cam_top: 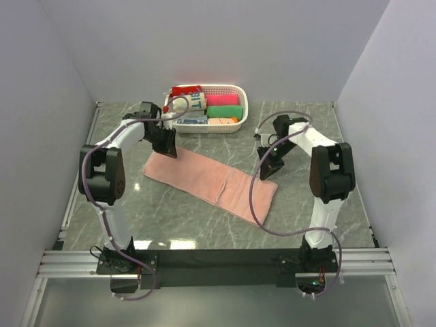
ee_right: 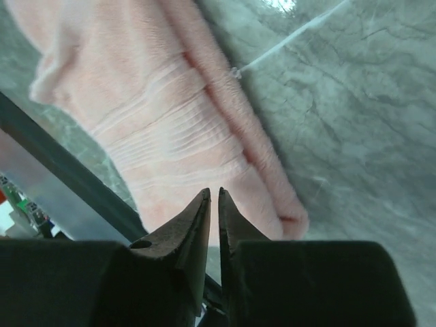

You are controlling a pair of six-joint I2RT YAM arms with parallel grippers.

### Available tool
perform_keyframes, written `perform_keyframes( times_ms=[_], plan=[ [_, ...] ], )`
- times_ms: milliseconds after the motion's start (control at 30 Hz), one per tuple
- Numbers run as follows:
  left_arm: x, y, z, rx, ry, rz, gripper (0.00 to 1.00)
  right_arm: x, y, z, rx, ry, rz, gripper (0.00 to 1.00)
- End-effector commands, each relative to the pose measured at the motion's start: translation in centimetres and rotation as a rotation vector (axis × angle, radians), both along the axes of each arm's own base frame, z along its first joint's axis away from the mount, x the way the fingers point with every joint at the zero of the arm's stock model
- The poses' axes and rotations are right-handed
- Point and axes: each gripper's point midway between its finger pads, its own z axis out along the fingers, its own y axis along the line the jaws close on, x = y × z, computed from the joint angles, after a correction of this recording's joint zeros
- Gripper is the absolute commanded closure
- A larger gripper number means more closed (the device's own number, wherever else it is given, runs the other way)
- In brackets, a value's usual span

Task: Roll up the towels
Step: Fold the towel

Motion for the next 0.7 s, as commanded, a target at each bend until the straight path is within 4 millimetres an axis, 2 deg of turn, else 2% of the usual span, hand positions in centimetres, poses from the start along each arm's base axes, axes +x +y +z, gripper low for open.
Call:
perform_keyframes(
  times_ms=[0,67,167,233,300,333,367,567,600,667],
  plan=[
    [0.5,-1.3,-1.3,-0.011,0.031,0.03,0.75,-0.5,-0.1,-2.8,-0.079,0.071,0.021,0.85],
    [0.7,-1.8,-2.0,-0.01,0.035,0.026,0.76,-1.9,-0.1,-4.1,-0.114,0.132,0.026,0.89],
    [1.0,-3.2,-2.7,0.001,0.034,-0.014,0.79,-3.4,0.0,-4.7,-0.111,0.187,0.016,0.92],
    [0.8,-4.8,-3.7,0.003,0.052,-0.055,0.79,-4.7,0.5,-4.6,-0.09,0.233,0.021,0.93],
    [0.7,-6.9,-3.8,-0.007,0.048,-0.105,0.81,-6.4,1.2,-4.3,-0.059,0.287,0.032,0.93],
    [0.7,-7.5,-4.6,-0.005,0.059,-0.128,0.81,-7.0,1.4,-4.1,-0.045,0.303,0.041,0.93],
    [1.2,-8.5,-4.1,-0.009,0.042,-0.15,0.82,-7.9,2.1,-3.9,-0.026,0.325,0.059,0.93],
    [1.7,-14.3,-4.5,-0.079,0.035,-0.278,0.82,-12.3,3.5,-3.1,0.024,0.475,0.091,0.91],
    [1.4,-15.3,-4.6,-0.088,0.039,-0.303,0.82,-12.3,3.9,-3.1,0.02,0.448,0.11,0.9],
    [2.1,-16.6,-4.5,-0.105,0.019,-0.335,0.83,-12.5,4.4,-2.7,0.048,0.445,0.102,0.89]
  ],
)
